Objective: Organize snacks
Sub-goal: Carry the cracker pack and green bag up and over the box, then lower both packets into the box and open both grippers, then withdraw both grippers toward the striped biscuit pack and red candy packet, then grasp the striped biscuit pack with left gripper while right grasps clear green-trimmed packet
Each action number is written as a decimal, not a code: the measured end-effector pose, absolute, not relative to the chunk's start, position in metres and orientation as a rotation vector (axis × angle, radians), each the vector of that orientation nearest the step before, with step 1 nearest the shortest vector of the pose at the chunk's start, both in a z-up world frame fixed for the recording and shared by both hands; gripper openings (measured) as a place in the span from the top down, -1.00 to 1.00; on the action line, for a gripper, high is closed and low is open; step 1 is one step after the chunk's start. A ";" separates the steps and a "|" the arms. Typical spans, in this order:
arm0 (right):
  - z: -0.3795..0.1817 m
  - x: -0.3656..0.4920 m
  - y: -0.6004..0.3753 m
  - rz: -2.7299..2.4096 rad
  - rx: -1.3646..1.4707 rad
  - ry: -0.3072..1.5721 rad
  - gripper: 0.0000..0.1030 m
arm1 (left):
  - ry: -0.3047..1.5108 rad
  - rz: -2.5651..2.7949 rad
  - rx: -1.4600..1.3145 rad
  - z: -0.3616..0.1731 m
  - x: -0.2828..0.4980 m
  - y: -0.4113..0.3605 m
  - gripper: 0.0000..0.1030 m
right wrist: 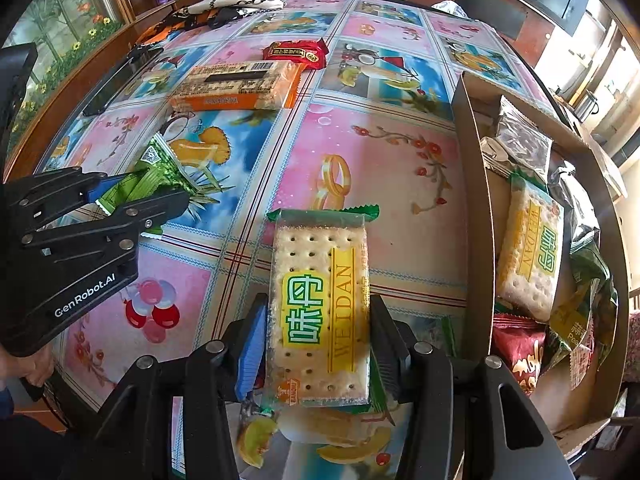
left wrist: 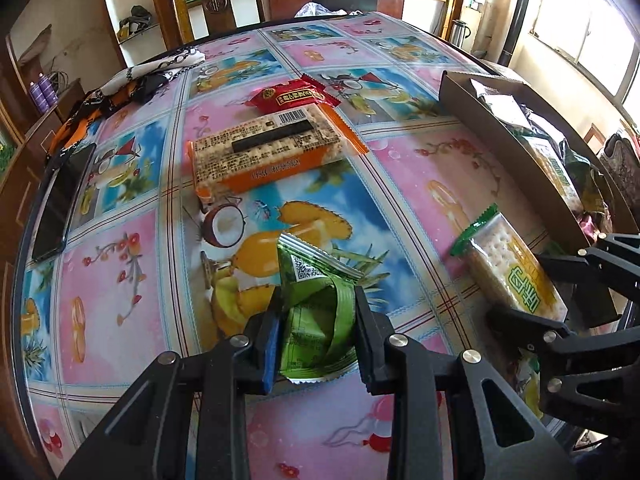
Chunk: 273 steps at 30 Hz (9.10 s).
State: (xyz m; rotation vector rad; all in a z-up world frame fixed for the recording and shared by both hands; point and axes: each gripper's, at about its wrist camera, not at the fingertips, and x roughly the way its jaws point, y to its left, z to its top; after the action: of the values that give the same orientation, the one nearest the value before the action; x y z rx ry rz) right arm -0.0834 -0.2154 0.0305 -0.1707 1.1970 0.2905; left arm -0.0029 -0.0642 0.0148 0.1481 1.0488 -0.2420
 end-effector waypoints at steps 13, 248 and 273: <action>0.040 -0.083 -0.208 0.330 -0.140 1.158 0.04 | 1.015 -0.221 0.130 0.032 -0.014 -0.053 0.44; 0.084 -0.116 -0.315 0.319 0.176 1.143 -0.06 | 1.068 -0.478 0.324 0.017 0.086 -0.071 -0.59; 0.038 -0.100 -0.279 0.199 0.225 1.319 -0.06 | 1.048 -0.369 0.279 0.018 0.106 -0.074 -0.09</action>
State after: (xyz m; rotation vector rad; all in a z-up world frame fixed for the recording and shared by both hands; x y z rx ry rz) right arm -0.0999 -0.2791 0.0382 0.2254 1.3190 0.1992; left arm 0.1056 -0.0740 0.0175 0.2789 1.0479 -0.3686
